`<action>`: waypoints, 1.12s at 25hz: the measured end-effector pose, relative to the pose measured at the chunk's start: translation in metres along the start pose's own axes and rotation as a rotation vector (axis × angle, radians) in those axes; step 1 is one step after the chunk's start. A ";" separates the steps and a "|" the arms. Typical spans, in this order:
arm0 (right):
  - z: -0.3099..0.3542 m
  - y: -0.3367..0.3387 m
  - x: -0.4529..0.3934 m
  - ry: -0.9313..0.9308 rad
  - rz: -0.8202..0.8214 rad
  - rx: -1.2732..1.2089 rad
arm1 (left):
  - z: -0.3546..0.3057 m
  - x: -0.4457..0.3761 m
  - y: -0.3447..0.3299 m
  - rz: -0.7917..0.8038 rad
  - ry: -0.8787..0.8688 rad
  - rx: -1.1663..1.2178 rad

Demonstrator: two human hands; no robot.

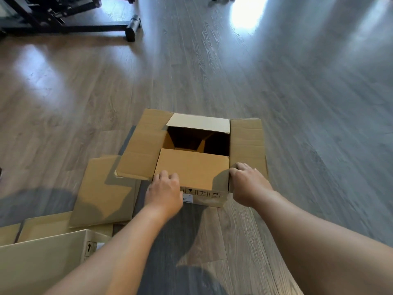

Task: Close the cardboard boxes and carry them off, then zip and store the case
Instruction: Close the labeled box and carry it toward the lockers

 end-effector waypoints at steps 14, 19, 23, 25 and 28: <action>0.049 -0.026 -0.033 0.001 -0.042 0.245 | 0.024 -0.024 -0.033 0.234 0.322 0.254; 0.103 -0.048 -0.017 0.062 0.087 0.095 | 0.035 -0.031 -0.036 0.164 0.445 0.417; 0.139 -0.066 -0.004 0.147 0.199 -0.060 | 0.045 -0.033 -0.028 0.045 0.529 0.489; 0.143 -0.067 -0.003 0.178 0.236 -0.214 | 0.050 -0.035 -0.025 0.054 0.477 0.500; 0.128 -0.055 -0.006 0.185 0.167 -0.299 | 0.048 -0.040 -0.013 -0.003 0.331 0.338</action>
Point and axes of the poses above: each hand's wrist, its own x-axis away from the middle knuckle, its own y-axis out of the back of the hand, z = x × y, the point moved 9 cm from there along -x, towards the middle knuckle, and after that the axes turned 7 degrees about -z, right-handed, at the moved point
